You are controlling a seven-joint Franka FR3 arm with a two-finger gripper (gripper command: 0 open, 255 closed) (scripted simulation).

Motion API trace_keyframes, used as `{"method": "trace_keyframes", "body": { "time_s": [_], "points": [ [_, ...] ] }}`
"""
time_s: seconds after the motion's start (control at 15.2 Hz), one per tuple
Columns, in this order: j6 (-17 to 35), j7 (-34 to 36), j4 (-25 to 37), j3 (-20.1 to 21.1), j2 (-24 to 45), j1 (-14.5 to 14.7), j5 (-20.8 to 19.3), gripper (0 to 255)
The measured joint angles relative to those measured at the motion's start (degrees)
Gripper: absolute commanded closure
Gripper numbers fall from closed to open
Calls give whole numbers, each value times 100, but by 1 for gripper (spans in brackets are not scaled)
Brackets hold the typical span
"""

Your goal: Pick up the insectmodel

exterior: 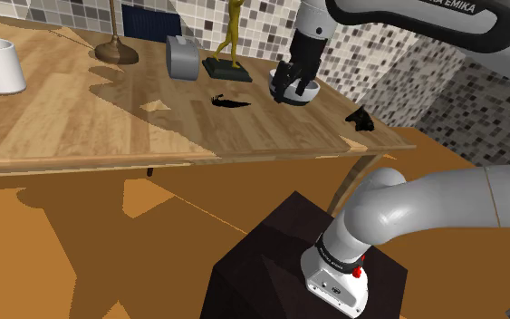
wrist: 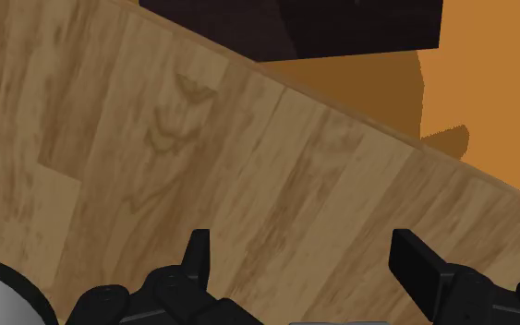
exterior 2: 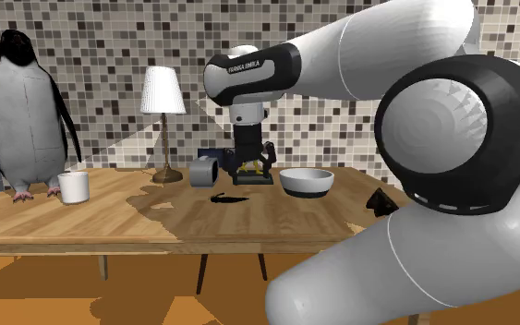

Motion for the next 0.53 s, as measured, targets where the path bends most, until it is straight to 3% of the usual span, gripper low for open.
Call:
{"method": "trace_keyframes", "body": {
  "time_s": [0.2, 0.53],
  "points": [
    [123, -392, 97, -194, 246, 82, -51, 0],
    [512, -2002, 638, -864, 1318, 428, -104, 0]
  ]
}}
